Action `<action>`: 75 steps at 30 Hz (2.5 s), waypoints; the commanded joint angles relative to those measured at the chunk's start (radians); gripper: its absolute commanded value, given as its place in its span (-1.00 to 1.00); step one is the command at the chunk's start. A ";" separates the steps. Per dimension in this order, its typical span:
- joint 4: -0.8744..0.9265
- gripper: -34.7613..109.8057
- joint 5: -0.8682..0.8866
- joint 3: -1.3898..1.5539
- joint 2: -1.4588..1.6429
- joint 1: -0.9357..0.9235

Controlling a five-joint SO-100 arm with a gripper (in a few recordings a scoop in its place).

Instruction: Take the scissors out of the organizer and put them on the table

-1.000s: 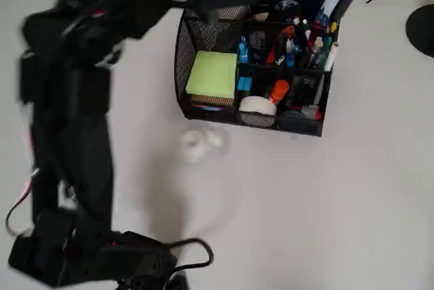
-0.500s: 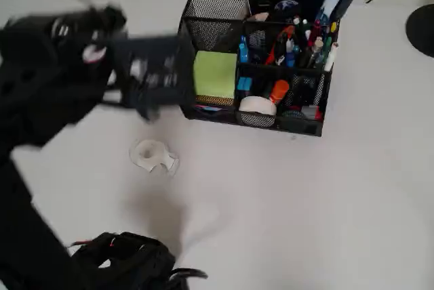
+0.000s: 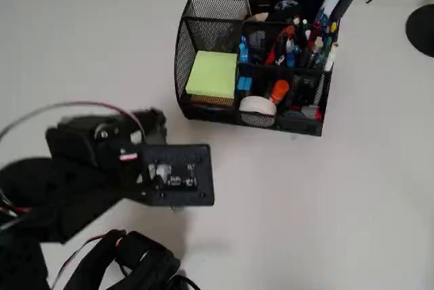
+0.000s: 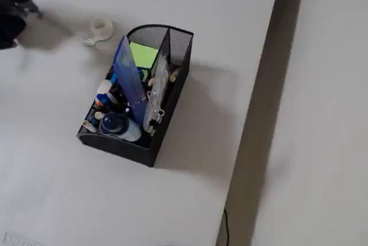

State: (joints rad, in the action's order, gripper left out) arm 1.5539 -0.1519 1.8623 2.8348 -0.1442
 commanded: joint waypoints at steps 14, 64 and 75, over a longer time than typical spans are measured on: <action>-0.193 -0.52 -0.017 0.175 0.048 0.083; -0.632 -0.08 -0.083 1.206 0.451 -0.252; -0.515 0.05 -0.091 1.167 0.451 -0.244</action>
State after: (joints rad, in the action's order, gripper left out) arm 0.9910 -0.2347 3.0741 3.2720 -0.3820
